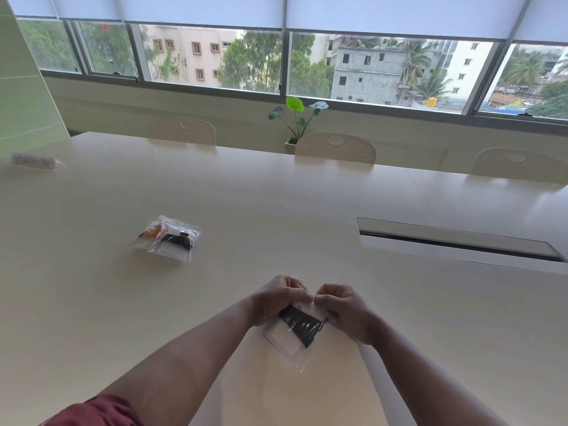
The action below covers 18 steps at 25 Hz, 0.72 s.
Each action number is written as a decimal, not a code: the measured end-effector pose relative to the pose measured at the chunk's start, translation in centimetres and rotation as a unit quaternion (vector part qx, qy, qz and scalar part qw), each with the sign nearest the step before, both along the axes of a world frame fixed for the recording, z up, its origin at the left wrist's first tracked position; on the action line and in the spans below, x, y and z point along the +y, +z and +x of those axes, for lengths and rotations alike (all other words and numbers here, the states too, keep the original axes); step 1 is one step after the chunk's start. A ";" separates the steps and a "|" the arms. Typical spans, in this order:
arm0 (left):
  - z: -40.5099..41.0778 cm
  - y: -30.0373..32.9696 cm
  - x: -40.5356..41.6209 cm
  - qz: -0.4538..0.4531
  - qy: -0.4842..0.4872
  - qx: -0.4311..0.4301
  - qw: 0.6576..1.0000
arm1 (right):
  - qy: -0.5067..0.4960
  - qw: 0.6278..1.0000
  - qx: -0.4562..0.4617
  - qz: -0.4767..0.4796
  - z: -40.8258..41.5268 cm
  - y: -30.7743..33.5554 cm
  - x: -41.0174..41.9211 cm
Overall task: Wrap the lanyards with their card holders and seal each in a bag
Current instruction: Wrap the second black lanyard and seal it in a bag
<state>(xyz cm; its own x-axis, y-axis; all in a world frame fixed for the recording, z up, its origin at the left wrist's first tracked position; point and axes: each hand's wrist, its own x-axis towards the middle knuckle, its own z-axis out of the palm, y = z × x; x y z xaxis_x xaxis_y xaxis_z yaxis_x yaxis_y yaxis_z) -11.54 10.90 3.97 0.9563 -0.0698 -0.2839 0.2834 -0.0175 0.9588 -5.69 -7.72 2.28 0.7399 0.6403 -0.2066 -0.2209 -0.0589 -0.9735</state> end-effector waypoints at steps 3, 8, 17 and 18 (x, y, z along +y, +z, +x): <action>0.0 0.2 0.1 -0.001 -0.018 0.004 1.000 | 0.014 1.000 0.008 -0.001 0.0 0.3 -0.1; 0.0 0.4 0.2 0.015 -0.043 0.003 0.999 | 0.022 1.000 0.010 -0.001 -0.2 0.7 0.1; 0.2 0.1 0.3 0.019 -0.062 0.011 0.998 | 0.055 0.998 -0.004 -0.017 -0.2 0.8 0.1; 0.2 0.1 0.3 0.021 -0.061 0.010 0.998 | 0.056 0.998 -0.001 -0.017 -0.2 0.9 0.1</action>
